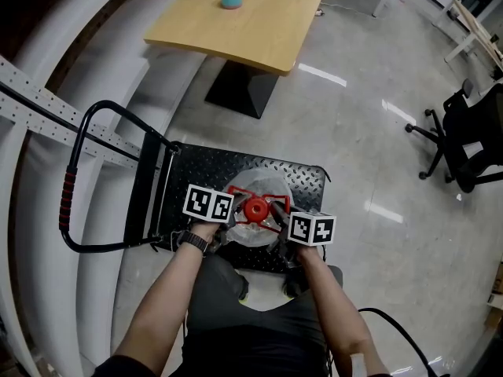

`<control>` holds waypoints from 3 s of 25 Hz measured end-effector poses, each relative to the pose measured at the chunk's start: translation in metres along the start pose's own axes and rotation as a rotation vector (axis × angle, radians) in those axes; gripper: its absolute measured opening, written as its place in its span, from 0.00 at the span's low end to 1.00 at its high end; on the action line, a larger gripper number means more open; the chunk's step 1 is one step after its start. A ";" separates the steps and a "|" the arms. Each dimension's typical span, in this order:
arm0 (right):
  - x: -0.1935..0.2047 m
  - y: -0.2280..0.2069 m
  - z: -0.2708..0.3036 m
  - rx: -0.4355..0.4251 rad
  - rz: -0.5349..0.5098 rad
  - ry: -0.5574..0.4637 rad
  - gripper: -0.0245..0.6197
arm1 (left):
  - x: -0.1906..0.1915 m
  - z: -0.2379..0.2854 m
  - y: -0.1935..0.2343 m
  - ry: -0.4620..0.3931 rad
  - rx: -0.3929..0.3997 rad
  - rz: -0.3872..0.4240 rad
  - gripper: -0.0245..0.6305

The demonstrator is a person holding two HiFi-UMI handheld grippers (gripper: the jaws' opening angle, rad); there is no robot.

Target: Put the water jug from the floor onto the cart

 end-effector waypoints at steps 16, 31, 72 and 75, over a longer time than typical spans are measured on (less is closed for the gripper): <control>-0.016 -0.020 -0.026 0.211 -0.134 0.027 0.30 | 0.004 -0.049 0.003 0.025 0.008 -0.010 0.26; -0.089 0.180 -0.170 0.081 -0.262 -0.193 0.10 | -0.054 -0.226 -0.161 -0.324 0.052 0.151 0.04; 0.259 0.361 -0.828 -0.212 -0.760 -0.706 0.04 | 0.418 -0.448 -0.747 -0.884 -0.048 0.582 0.04; 0.269 0.363 -0.835 -0.201 -0.773 -0.703 0.04 | 0.431 -0.452 -0.758 -0.906 -0.019 0.615 0.04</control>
Point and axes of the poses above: the fingertips, and each gripper's own axes: z forward along the fingers, y to its left, x out of its underside, the point moved 2 cm from there along -z, backward along the fingers, and after that the axes turned 5 degrees about -y, right-handed, at the moved point
